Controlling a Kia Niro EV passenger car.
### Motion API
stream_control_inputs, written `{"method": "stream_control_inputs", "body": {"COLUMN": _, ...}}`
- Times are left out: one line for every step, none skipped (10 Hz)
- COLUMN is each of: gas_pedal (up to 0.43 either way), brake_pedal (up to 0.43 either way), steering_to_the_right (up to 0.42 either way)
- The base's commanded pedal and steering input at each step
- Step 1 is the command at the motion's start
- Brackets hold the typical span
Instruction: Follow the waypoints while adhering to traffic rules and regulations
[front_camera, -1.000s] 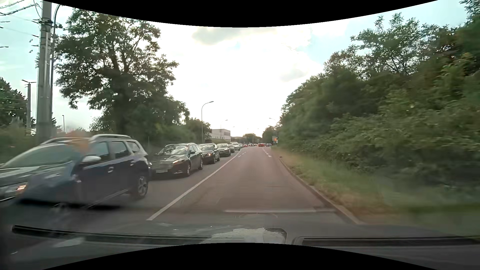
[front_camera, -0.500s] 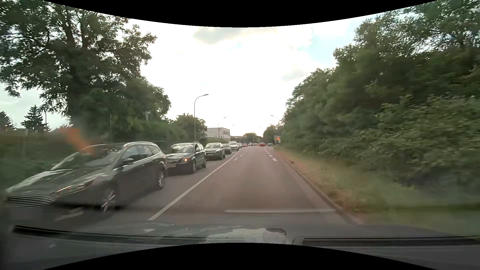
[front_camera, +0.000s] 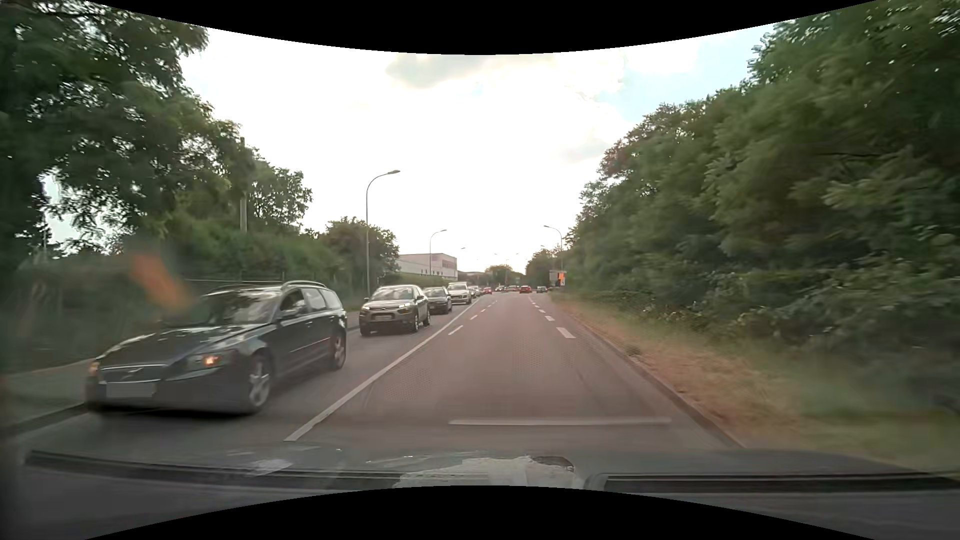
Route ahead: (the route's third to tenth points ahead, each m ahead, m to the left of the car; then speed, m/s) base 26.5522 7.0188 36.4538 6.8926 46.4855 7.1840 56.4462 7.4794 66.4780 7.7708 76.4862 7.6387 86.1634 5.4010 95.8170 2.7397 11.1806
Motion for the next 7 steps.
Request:
{"method": "stream_control_inputs", "body": {"gas_pedal": 0.067, "brake_pedal": 0.000, "steering_to_the_right": 0.002}}
{"method": "stream_control_inputs", "body": {"gas_pedal": 0.028, "brake_pedal": 0.000, "steering_to_the_right": 0.002}}
{"method": "stream_control_inputs", "body": {"gas_pedal": 0.028, "brake_pedal": 0.000, "steering_to_the_right": 0.002}}
{"method": "stream_control_inputs", "body": {"gas_pedal": 0.039, "brake_pedal": 0.000, "steering_to_the_right": 0.002}}
{"method": "stream_control_inputs", "body": {"gas_pedal": 0.059, "brake_pedal": 0.000, "steering_to_the_right": 0.002}}
{"method": "stream_control_inputs", "body": {"gas_pedal": 0.059, "brake_pedal": 0.000, "steering_to_the_right": 0.002}}
{"method": "stream_control_inputs", "body": {"gas_pedal": 0.047, "brake_pedal": 0.000, "steering_to_the_right": 0.002}}
